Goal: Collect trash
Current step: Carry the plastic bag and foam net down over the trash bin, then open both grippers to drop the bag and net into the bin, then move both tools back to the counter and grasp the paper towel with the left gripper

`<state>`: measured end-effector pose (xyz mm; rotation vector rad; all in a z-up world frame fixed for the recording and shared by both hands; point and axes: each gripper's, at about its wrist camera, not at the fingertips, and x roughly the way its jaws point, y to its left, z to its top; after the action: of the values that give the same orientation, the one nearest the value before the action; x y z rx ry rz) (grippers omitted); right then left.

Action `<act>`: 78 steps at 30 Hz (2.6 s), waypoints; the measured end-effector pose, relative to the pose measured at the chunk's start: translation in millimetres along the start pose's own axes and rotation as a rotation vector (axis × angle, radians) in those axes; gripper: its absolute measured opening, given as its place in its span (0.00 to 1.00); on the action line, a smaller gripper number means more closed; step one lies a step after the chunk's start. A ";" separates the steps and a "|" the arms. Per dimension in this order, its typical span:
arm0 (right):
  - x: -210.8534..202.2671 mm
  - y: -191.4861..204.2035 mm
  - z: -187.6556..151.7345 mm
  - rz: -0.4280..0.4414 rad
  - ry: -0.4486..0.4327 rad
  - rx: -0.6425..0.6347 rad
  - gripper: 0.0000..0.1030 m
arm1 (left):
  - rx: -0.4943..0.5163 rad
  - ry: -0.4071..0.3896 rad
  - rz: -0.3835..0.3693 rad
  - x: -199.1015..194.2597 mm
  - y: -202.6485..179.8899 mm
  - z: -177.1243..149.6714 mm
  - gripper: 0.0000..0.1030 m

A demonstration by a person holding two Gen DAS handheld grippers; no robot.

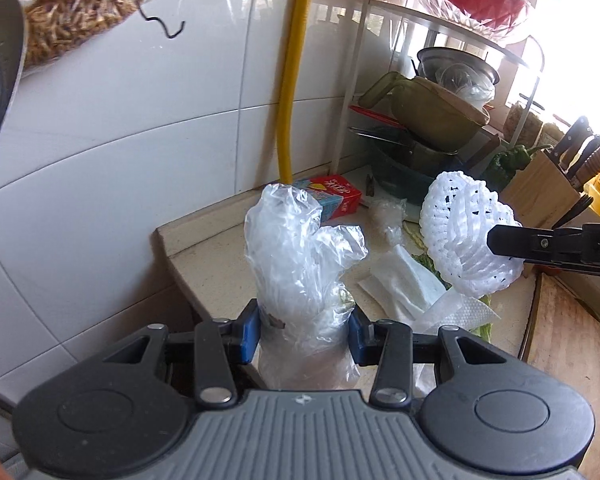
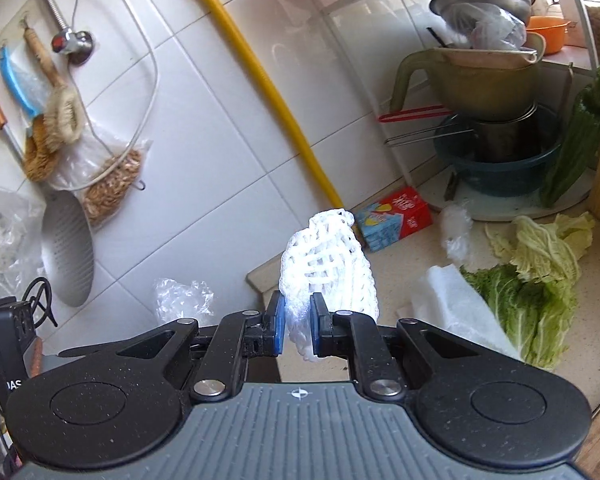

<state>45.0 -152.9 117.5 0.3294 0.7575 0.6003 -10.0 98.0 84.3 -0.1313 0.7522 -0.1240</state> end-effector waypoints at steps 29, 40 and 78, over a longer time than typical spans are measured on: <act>161.8 101.8 -101.7 0.148 0.460 -0.050 0.17 | -0.230 0.205 0.239 13.0 142.1 -81.5 0.38; 199.7 105.8 -119.7 0.079 0.512 -0.050 0.25 | -0.226 0.270 0.273 41.6 167.2 -89.8 0.41; 11.9 -8.0 -47.4 -0.367 0.064 0.067 0.63 | 0.106 0.178 -0.102 71.3 6.7 -5.8 0.66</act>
<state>20.7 -148.7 74.6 0.2250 0.8759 0.2404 38.1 92.8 31.1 -0.0583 0.9153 -0.2746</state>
